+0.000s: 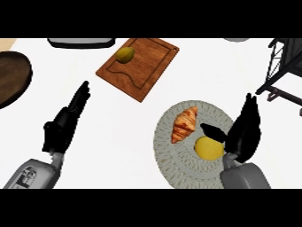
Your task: Pick the croissant from the placemat and place it in the tiered shelf
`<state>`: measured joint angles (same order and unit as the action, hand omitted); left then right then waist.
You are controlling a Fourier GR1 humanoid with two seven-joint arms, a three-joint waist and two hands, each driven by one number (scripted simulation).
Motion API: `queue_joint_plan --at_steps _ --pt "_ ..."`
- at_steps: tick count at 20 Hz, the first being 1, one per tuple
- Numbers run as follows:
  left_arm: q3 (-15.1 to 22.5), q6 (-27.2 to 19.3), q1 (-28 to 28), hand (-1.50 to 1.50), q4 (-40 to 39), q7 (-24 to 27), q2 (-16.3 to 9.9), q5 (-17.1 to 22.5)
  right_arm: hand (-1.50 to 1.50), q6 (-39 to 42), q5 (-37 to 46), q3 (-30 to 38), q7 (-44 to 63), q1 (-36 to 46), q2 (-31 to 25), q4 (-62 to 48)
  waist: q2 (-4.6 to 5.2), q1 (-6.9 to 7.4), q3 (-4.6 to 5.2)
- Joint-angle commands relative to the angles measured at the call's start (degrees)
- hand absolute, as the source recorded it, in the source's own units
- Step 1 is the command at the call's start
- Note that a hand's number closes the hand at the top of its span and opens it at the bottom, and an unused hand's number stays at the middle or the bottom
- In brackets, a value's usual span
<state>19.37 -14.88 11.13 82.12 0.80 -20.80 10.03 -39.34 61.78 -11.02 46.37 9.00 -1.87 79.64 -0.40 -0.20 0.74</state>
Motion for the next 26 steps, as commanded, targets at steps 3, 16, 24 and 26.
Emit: queue_joint_plan --at_steps 3,16,24,26 --pt "0.10 0.83 1.21 0.00 -0.22 -0.27 0.41 0.19 -1.50 22.08 6.51 -4.48 19.58 6.90 1.81 -0.99 -0.06 0.98 -0.11" --pt "1.61 0.50 1.69 0.00 -0.71 -0.68 3.12 -0.74 -1.50 44.18 4.08 -6.01 38.82 24.85 1.85 -5.98 0.01 2.27 -0.53" --pt "-0.14 0.80 4.58 0.00 -3.03 -0.84 2.98 -1.08 -1.50 45.01 3.84 -6.58 38.85 29.18 1.84 -11.22 0.20 2.14 -0.57" --pt "-0.42 1.73 3.81 0.00 -2.04 -1.14 1.79 -0.78 -1.50 45.67 4.27 -5.05 38.84 31.15 1.84 -12.61 0.08 2.64 -0.57"
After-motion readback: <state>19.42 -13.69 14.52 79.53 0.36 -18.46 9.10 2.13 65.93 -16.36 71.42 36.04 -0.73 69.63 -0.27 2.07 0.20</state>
